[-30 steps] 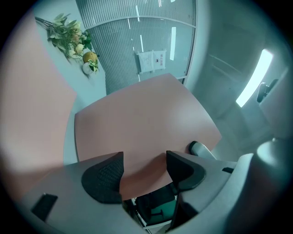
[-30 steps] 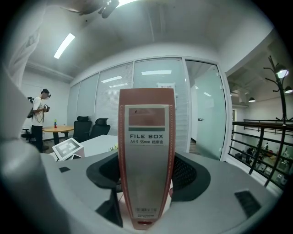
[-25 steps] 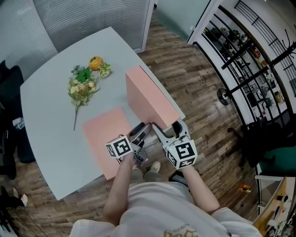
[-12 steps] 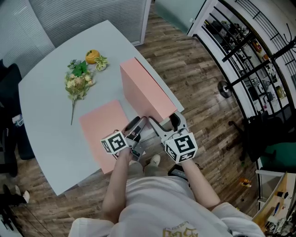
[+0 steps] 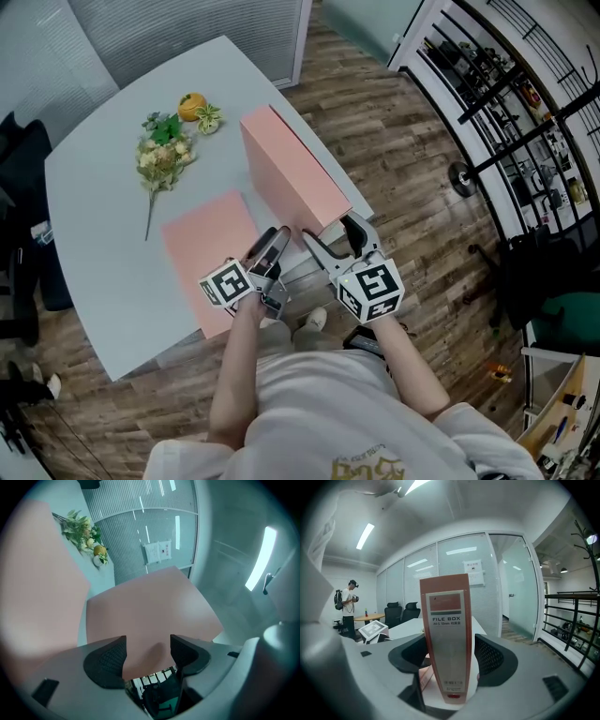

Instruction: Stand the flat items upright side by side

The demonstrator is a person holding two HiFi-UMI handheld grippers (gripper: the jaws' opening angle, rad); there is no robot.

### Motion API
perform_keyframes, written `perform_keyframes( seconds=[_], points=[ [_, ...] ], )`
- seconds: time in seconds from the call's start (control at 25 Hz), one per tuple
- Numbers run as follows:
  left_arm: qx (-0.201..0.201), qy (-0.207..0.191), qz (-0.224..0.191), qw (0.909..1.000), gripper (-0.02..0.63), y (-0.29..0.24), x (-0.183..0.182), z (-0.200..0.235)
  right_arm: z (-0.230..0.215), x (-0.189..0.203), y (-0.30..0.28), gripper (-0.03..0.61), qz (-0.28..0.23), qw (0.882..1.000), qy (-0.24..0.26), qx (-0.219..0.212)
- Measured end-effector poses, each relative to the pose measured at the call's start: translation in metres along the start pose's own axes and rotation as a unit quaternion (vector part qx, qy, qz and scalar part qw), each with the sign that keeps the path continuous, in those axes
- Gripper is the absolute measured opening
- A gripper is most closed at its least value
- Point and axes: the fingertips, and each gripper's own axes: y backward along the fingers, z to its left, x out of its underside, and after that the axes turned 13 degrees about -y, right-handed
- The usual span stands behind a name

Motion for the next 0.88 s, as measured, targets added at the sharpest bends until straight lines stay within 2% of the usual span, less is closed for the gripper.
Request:
perform_keyframes(
  seconds=[0.28,0.56,0.72,0.88],
  points=[
    [-0.019,-0.006,-0.019,0.9996,0.284,0.012,0.002,-0.003,-0.004,0.004,0.021,0.314,0.006,1.0,0.005,-0.012],
    [-0.039,-0.017,-0.028,0.9987,0.284,0.023,0.011,-0.009,-0.013,0.015,0.047,0.314,0.006,1.0,-0.016,-0.015],
    [-0.072,-0.054,-0.018,0.9958,0.284,0.038,0.013,-0.004,-0.013,0.033,0.057,0.314,0.017,0.999,-0.037,-0.013],
    [-0.091,-0.063,-0.013,0.9938,0.284,0.051,0.01,0.012,0.004,0.063,0.057,0.314,0.049,0.998,-0.043,-0.016]
  ],
)
